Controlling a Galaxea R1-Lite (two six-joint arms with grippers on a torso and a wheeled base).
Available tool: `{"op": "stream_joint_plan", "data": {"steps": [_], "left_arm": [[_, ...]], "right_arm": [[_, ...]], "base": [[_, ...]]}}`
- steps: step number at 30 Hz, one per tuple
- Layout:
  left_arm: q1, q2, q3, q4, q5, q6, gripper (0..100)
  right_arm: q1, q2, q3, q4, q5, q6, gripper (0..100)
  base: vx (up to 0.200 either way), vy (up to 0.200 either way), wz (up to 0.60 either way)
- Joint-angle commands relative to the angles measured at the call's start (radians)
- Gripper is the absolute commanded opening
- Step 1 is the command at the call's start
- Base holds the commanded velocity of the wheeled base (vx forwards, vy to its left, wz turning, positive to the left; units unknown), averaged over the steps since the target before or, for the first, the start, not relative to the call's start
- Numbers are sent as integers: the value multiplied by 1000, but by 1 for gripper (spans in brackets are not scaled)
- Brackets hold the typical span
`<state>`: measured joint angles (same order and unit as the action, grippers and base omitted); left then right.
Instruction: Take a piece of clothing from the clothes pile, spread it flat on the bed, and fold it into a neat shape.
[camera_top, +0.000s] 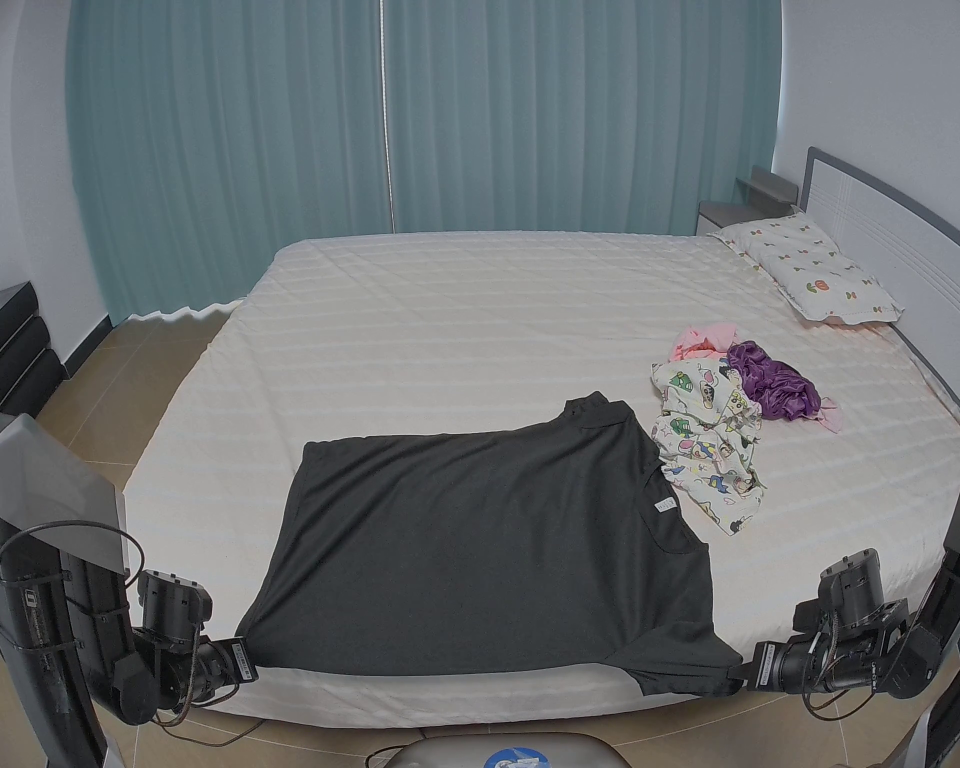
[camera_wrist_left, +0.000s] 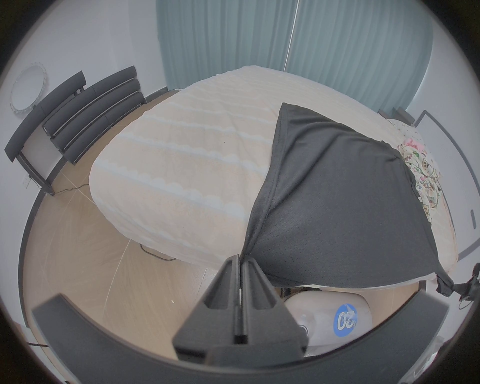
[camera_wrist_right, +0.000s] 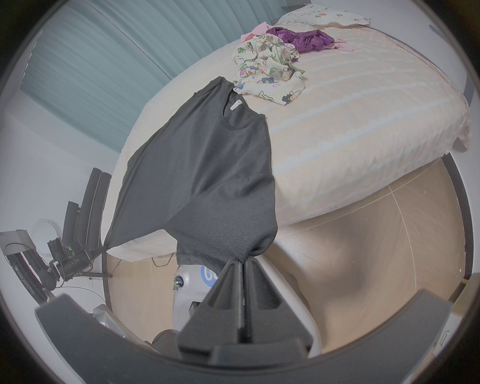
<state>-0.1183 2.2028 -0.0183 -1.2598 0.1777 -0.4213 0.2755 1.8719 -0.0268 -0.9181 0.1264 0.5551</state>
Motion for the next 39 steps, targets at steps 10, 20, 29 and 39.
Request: {"op": "stream_joint_plan", "data": {"steps": [10, 20, 29, 39], "left_arm": [[2, -100, -178, 46, -1, -31, 0], [19, -110, -537, 481, -1, -137, 0], [20, -98, -784, 714, -4, -251, 0], [25, -35, -832, 714, -9, -304, 0]], "right_arm": [[-33, -14, -374, 140, 10, 0, 0], [-53, 116, -637, 199, 1, 0, 0], [-70, 243, -783, 183, 4, -60, 0], [-62, 240, -752, 165, 9, -57, 0]], "base": [[0, 0, 0], [0, 0, 0], [0, 0, 0], [0, 0, 0]]}}
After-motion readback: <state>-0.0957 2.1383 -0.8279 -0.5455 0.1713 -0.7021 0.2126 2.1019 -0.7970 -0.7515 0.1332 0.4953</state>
